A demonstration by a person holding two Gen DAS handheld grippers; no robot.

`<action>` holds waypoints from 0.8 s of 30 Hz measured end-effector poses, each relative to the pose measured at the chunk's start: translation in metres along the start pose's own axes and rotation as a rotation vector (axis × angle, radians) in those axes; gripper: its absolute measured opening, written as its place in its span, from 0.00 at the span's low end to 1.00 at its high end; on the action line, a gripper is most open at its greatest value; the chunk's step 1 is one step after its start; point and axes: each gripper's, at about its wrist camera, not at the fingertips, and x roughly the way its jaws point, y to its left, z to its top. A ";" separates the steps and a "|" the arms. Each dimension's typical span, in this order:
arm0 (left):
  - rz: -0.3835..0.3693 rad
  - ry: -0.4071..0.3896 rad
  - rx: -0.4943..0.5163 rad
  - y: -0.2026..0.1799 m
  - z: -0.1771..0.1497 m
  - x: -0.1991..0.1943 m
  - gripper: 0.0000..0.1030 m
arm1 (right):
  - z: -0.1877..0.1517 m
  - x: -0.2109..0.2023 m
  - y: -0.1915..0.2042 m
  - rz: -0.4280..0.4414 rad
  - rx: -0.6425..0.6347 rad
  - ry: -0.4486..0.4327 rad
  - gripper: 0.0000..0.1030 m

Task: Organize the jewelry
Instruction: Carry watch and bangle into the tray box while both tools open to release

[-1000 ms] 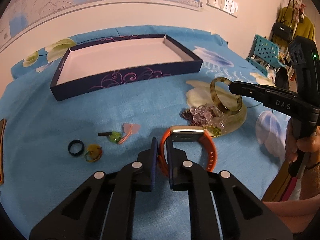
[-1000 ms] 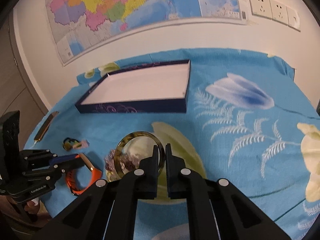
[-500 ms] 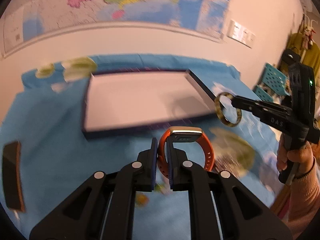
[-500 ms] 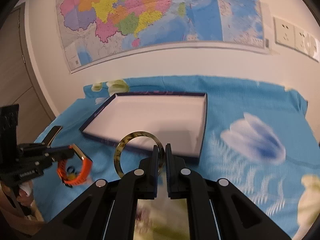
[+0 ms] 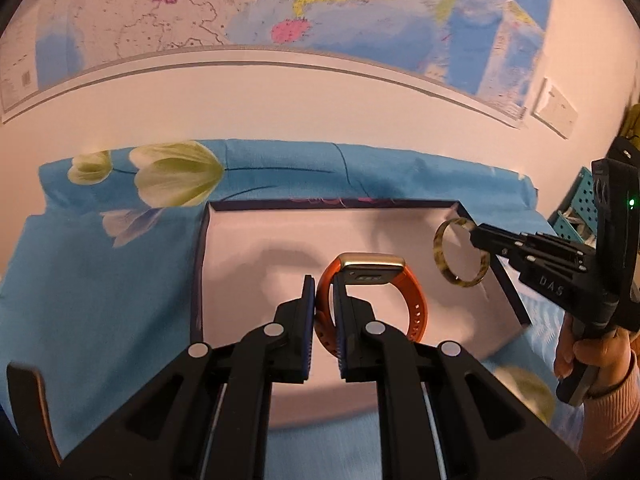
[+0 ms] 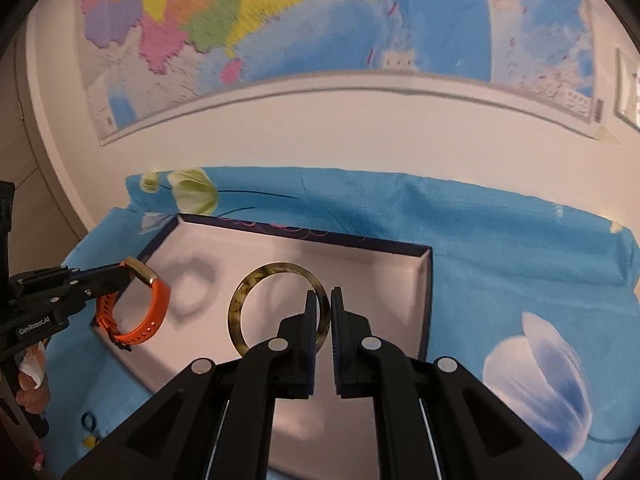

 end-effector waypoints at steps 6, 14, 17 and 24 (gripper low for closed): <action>0.028 0.039 -0.019 0.007 0.021 0.041 0.09 | 0.015 0.037 -0.006 -0.030 0.014 0.065 0.05; 0.058 0.124 -0.047 0.011 0.034 0.083 0.09 | 0.024 0.063 -0.006 -0.065 0.004 0.157 0.05; 0.067 0.140 -0.060 0.011 0.036 0.091 0.09 | 0.025 0.061 -0.011 -0.078 0.021 0.174 0.05; 0.082 0.216 -0.098 0.015 0.043 0.110 0.14 | 0.029 0.062 -0.011 -0.100 0.035 0.186 0.10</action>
